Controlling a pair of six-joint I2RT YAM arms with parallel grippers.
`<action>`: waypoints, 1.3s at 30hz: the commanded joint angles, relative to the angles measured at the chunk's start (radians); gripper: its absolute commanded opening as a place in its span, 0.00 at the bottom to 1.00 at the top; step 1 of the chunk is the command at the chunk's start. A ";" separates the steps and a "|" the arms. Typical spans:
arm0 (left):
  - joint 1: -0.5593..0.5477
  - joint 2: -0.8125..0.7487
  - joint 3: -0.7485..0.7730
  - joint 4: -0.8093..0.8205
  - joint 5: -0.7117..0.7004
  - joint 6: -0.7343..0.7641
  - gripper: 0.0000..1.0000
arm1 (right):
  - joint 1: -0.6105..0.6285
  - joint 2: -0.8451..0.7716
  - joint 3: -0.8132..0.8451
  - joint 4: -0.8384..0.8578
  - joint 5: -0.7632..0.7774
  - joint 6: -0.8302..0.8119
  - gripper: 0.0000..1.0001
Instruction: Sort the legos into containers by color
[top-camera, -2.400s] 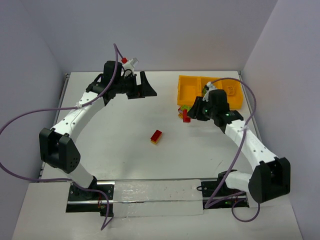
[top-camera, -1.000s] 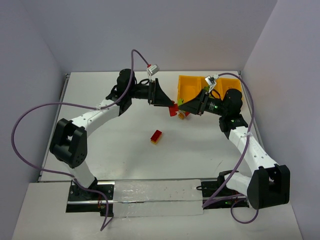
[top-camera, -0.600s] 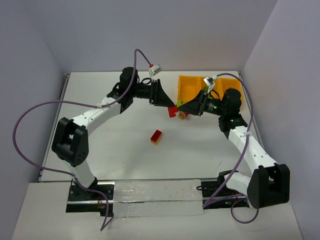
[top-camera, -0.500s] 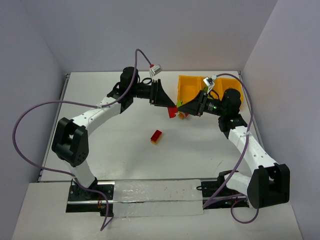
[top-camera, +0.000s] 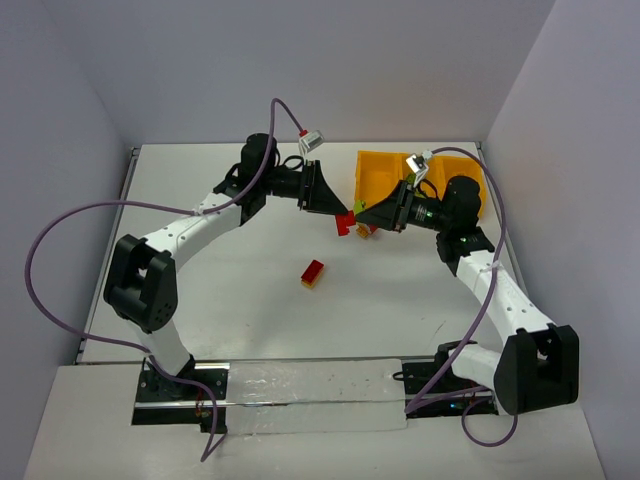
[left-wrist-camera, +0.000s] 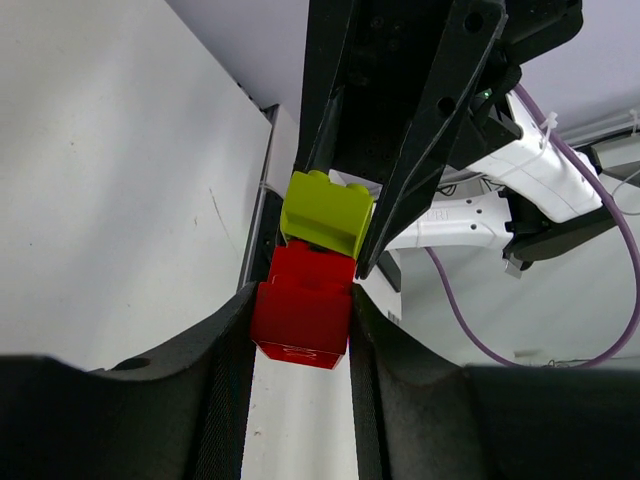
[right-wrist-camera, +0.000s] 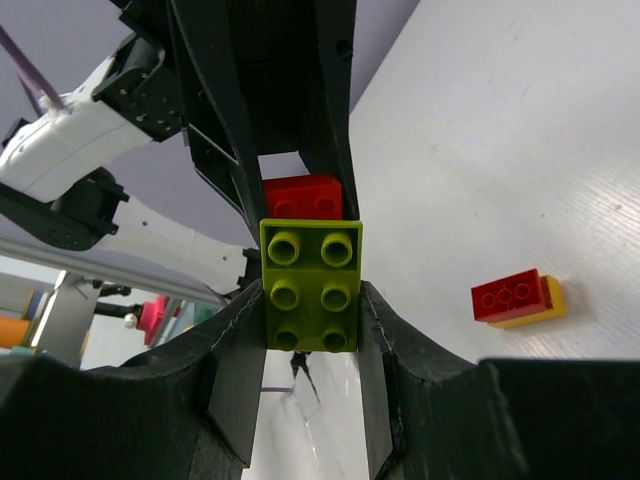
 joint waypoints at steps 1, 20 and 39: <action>-0.009 -0.015 0.047 -0.047 -0.038 0.056 0.00 | -0.004 -0.004 0.091 -0.097 0.077 -0.078 0.00; 0.055 -0.091 -0.014 -0.120 -0.185 0.070 0.00 | -0.089 0.342 0.487 -0.678 1.071 -0.366 0.07; 0.054 -0.204 -0.094 -0.254 -0.292 0.136 0.00 | -0.129 0.861 0.985 -0.810 1.189 -0.430 0.62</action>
